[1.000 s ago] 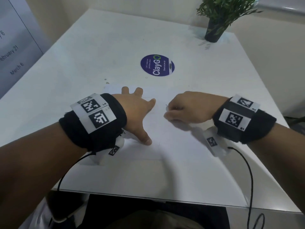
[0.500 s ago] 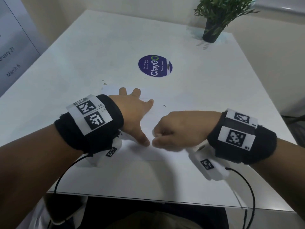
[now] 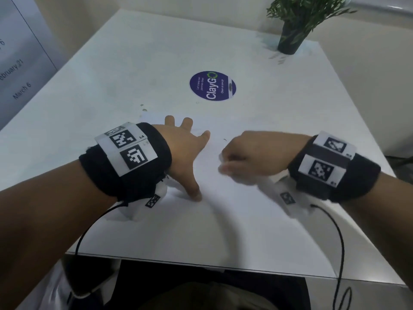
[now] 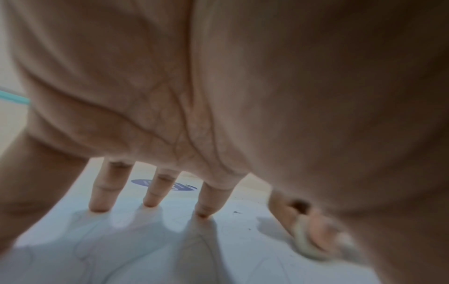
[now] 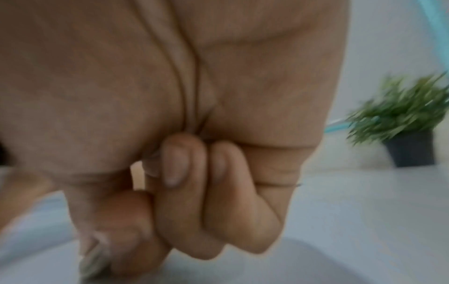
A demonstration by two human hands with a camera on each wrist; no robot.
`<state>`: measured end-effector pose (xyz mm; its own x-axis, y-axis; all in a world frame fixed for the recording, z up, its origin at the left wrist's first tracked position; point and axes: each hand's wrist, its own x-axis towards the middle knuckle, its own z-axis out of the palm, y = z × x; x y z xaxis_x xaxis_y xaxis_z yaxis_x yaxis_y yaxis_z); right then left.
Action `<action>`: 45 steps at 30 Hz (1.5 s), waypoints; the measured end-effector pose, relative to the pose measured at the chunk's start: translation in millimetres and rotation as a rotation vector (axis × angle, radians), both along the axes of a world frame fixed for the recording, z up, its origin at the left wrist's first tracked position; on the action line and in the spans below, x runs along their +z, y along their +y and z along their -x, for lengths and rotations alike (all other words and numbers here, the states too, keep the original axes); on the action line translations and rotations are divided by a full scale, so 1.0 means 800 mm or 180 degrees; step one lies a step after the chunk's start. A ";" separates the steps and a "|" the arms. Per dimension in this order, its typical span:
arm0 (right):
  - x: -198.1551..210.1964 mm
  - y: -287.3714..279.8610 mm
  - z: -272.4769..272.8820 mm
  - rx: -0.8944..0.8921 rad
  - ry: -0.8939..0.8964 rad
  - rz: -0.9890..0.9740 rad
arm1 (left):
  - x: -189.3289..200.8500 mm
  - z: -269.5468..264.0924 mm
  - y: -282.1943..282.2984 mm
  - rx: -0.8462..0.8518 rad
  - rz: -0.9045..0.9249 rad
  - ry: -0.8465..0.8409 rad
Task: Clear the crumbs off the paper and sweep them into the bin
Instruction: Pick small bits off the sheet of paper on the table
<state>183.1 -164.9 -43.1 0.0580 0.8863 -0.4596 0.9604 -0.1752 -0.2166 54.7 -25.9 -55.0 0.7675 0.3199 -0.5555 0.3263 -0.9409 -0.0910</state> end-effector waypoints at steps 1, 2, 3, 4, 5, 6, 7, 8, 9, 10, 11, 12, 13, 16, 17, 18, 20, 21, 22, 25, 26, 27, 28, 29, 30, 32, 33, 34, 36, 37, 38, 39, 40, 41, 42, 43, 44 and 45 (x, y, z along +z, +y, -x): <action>0.002 0.001 -0.012 -0.0118 -0.0131 -0.0069 | -0.001 0.000 0.001 -0.0002 -0.0003 0.0000; 0.003 0.001 -0.019 -0.0164 -0.0231 -0.0148 | -0.001 0.001 0.001 0.0002 -0.0008 0.0002; 0.003 0.001 -0.019 -0.0148 -0.0263 -0.0210 | -0.002 0.001 0.001 0.0005 -0.0010 0.0000; 0.003 0.001 -0.011 -0.0084 -0.0212 -0.0221 | -0.002 0.001 0.001 0.0007 -0.0002 -0.0011; 0.002 -0.001 0.003 0.0028 -0.0074 -0.0193 | -0.002 0.001 0.001 0.0012 0.0009 -0.0020; 0.001 -0.004 0.020 0.0164 0.0100 -0.0120 | -0.002 0.001 0.000 0.0014 0.0016 -0.0021; -0.002 -0.008 0.035 0.0303 0.0261 -0.0060 | -0.002 0.000 0.000 0.0019 0.0020 -0.0011; -0.006 -0.011 0.045 0.0413 0.0358 -0.0019 | -0.002 0.000 0.000 0.0027 0.0020 0.0010; -0.008 -0.013 0.047 0.0465 0.0373 -0.0007 | -0.001 0.000 0.000 0.0030 0.0018 0.0027; -0.008 -0.013 0.043 0.0452 0.0338 -0.0035 | -0.001 0.000 0.000 0.0026 0.0015 0.0033; -0.009 -0.012 0.033 0.0395 0.0269 -0.0094 | -0.002 0.000 0.000 0.0015 0.0011 0.0026; -0.009 -0.011 0.019 0.0339 0.0164 -0.0164 | -0.002 0.000 0.000 0.0005 0.0005 0.0015; -0.007 -0.010 0.006 0.0279 0.0050 -0.0213 | -0.002 0.000 0.001 0.0005 0.0001 0.0009; -0.002 -0.009 -0.023 0.0056 -0.0180 -0.0200 | 0.000 0.001 0.001 0.0041 0.0018 0.0013; -0.001 -0.008 -0.021 0.0047 -0.0213 -0.0234 | 0.000 0.001 0.001 0.0045 0.0021 0.0007; 0.000 -0.007 -0.013 0.0101 -0.0181 -0.0278 | -0.001 0.001 0.000 0.0045 0.0018 0.0000; -0.001 -0.007 0.015 0.0305 0.0083 -0.0293 | -0.002 0.000 0.000 0.0049 0.0007 -0.0004; -0.003 -0.007 0.029 0.0398 0.0240 -0.0233 | -0.002 0.000 -0.001 0.0047 0.0006 0.0008; -0.005 -0.007 0.038 0.0462 0.0336 -0.0126 | -0.002 0.000 -0.002 0.0043 0.0003 0.0029; -0.005 -0.005 0.022 0.0294 0.0223 0.0088 | 0.000 0.001 -0.003 0.0038 -0.0026 0.0055; -0.002 -0.004 0.008 0.0205 0.0118 0.0076 | 0.000 0.000 -0.003 0.0041 -0.0027 0.0042; 0.002 -0.003 -0.004 0.0151 0.0011 0.0028 | 0.001 0.000 -0.002 0.0050 -0.0028 0.0038; 0.005 -0.003 -0.012 0.0104 -0.0068 -0.0041 | 0.000 0.000 -0.001 0.0052 -0.0019 0.0044; 0.005 -0.003 -0.014 0.0074 -0.0123 -0.0108 | 0.000 0.000 -0.001 0.0045 -0.0013 0.0039; 0.004 -0.003 -0.011 0.0070 -0.0122 -0.0151 | -0.001 0.001 -0.001 0.0031 -0.0008 0.0028; -0.001 -0.006 0.004 0.0102 0.0078 -0.0098 | -0.002 0.001 -0.001 -0.0003 0.0011 -0.0015; -0.004 -0.008 0.012 0.0103 0.0241 -0.0006 | -0.003 0.002 -0.001 -0.0014 0.0036 -0.0043; -0.006 -0.010 0.017 0.0082 0.0375 0.0084 | -0.002 0.003 -0.001 -0.0026 0.0083 -0.0081; -0.007 -0.012 0.018 -0.0008 0.0490 0.0130 | -0.002 0.006 -0.003 -0.0078 0.0205 -0.0165; -0.007 -0.012 0.013 -0.0086 0.0540 0.0131 | -0.003 0.008 -0.004 -0.0096 0.0261 -0.0204; -0.006 -0.012 0.007 -0.0182 0.0622 0.0136 | -0.004 0.011 -0.005 -0.0098 0.0322 -0.0206; -0.004 -0.012 0.002 -0.0272 0.0727 0.0128 | -0.005 0.014 -0.007 -0.0074 0.0402 -0.0174; -0.002 -0.013 0.001 -0.0333 0.0824 0.0106 | -0.006 0.017 -0.009 -0.0042 0.0475 -0.0132; -0.002 -0.014 0.003 -0.0329 0.0876 0.0093 | -0.008 0.019 -0.011 -0.0022 0.0518 -0.0102; -0.001 -0.014 0.009 -0.0266 0.0875 0.0093 | -0.010 0.020 -0.011 -0.0010 0.0536 -0.0090; -0.002 -0.014 0.019 -0.0154 0.0851 0.0111 | -0.011 0.021 -0.012 -0.0002 0.0549 -0.0083; -0.003 -0.014 0.032 -0.0014 0.0815 0.0149 | -0.012 0.021 -0.012 0.0011 0.0554 -0.0074; -0.004 -0.014 0.042 0.0134 0.0737 0.0165 | -0.014 0.021 -0.012 0.0018 0.0539 -0.0060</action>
